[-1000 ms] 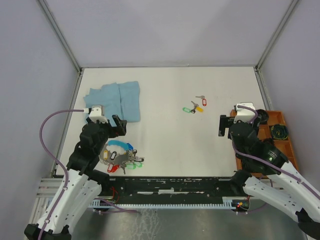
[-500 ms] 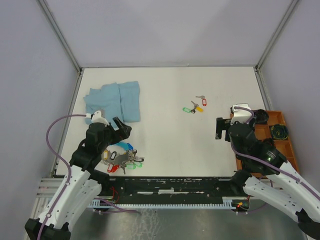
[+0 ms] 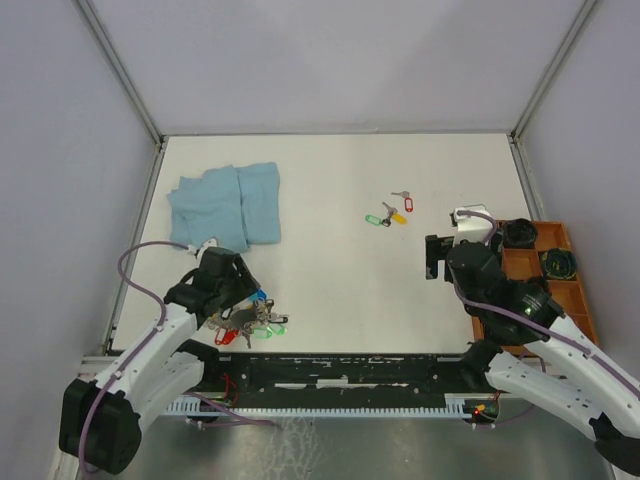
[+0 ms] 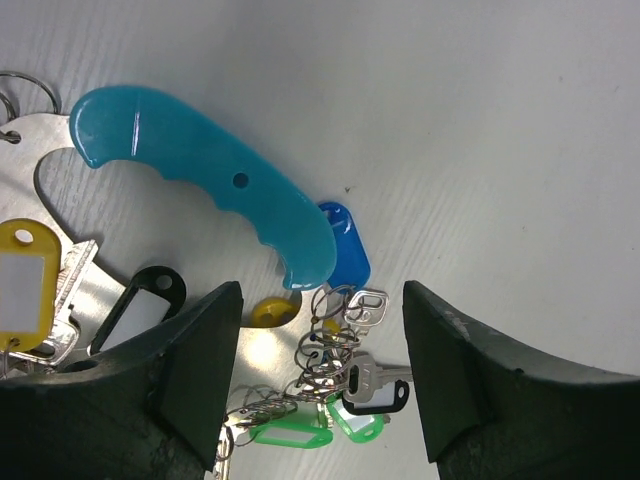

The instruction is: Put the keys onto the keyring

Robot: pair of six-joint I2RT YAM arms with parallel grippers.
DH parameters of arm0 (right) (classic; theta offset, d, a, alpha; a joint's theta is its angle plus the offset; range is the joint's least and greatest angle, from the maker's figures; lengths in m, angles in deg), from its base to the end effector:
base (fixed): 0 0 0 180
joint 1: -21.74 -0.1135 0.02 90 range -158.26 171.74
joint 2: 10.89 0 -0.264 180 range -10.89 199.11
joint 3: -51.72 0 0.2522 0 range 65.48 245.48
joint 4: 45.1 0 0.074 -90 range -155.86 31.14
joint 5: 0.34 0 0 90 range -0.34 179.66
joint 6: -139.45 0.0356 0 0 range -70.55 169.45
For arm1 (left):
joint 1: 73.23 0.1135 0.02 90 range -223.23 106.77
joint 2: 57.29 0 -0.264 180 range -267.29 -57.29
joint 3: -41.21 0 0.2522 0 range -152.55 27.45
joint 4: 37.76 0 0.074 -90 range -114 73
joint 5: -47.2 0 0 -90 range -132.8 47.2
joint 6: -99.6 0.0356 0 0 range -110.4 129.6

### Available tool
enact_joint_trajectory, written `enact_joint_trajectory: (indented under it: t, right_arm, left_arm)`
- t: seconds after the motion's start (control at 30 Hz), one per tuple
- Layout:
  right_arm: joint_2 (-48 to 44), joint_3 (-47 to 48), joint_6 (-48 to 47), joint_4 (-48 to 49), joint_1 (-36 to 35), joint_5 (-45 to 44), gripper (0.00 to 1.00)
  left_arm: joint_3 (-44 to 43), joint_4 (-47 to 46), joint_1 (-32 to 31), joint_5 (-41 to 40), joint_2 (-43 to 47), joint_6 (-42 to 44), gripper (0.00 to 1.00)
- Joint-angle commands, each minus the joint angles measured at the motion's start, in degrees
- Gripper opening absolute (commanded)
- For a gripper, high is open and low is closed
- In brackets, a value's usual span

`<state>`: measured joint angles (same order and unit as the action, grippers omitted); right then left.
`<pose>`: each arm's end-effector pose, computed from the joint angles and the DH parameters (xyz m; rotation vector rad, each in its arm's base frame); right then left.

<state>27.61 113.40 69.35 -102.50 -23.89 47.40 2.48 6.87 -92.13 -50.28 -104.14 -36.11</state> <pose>0.1068 0.0749 0.3207 -0.0456 2.0003 -0.0756 0.1484 -0.0459 0.1835 -0.6350 2.4260 -0.3130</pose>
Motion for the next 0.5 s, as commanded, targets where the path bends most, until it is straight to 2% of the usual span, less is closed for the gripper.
enact_joint_trajectory:
  t: [0.0,0.47]
  right_arm:
    - [0.5,0.2,0.8,0.8,0.0,-0.1,1.00]
    - [0.8,0.1,1.8,-0.2,0.0,-0.2,1.00]
  left_arm:
    - [1.3,-4.3,-1.2,-0.9,-2.8,-3.6,0.70]
    - [1.9,-14.0,-6.7,0.6,-12.0,-6.8,0.47]
